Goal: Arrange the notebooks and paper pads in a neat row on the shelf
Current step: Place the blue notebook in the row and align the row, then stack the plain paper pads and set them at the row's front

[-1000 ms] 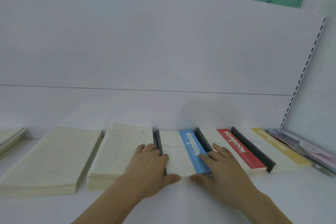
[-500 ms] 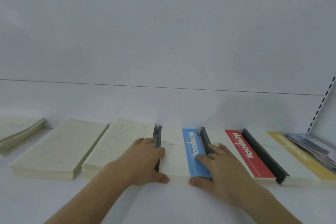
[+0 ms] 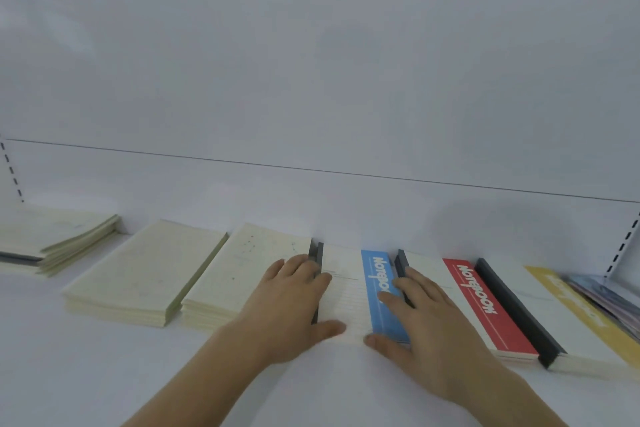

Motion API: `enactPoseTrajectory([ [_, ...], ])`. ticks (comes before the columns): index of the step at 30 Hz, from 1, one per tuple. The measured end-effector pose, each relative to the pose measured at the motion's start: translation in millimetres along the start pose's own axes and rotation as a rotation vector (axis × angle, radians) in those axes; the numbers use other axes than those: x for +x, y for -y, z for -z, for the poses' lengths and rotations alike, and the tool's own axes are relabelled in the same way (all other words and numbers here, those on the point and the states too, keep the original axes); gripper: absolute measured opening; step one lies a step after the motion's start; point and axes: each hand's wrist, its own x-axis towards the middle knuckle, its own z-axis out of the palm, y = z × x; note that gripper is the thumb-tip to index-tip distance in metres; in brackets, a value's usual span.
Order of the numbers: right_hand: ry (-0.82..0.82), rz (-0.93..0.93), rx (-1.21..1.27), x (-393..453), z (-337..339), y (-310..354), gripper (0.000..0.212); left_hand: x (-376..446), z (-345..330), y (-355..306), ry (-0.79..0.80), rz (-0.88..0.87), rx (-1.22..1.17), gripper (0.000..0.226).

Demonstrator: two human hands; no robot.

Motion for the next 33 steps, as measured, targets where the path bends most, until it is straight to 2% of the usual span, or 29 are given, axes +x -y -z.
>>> enactPoseTrajectory([
  [2, -0.042, 0.010, -0.026, 1, 0, 10, 0.088, -10, 3, -2, -0.110, 0.067, -0.031, 0.077],
  [4, -0.082, 0.018, -0.042, 2, -3, 23, 0.070, -23, 5, 0, -0.155, 0.132, -0.055, 0.073],
  [6, -0.107, 0.041, -0.031, 4, -8, 40, 0.066, -39, 6, 9, -0.179, 0.187, -0.043, 0.070],
  [13, -0.154, 0.102, 0.011, 9, -3, 120, 0.066, -104, 27, 55, -0.294, 0.338, -0.045, 0.062],
  [18, -0.178, 0.186, 0.025, 16, 6, 206, 0.066, -167, 41, 114, -0.257, 0.439, -0.010, 0.061],
  [21, -0.126, 0.261, 0.109, 25, 11, 266, 0.072, -210, 49, 156, -0.224, 0.491, 0.008, 0.059],
  [27, -0.167, 0.236, 0.126, 46, -1, 373, 0.064, -283, 60, 231, -0.165, 0.579, -0.035, 0.059],
  [33, -0.185, 0.254, 0.159, 85, -3, 435, 0.078, -307, 62, 289, -0.149, 0.616, -0.045, 0.063],
])
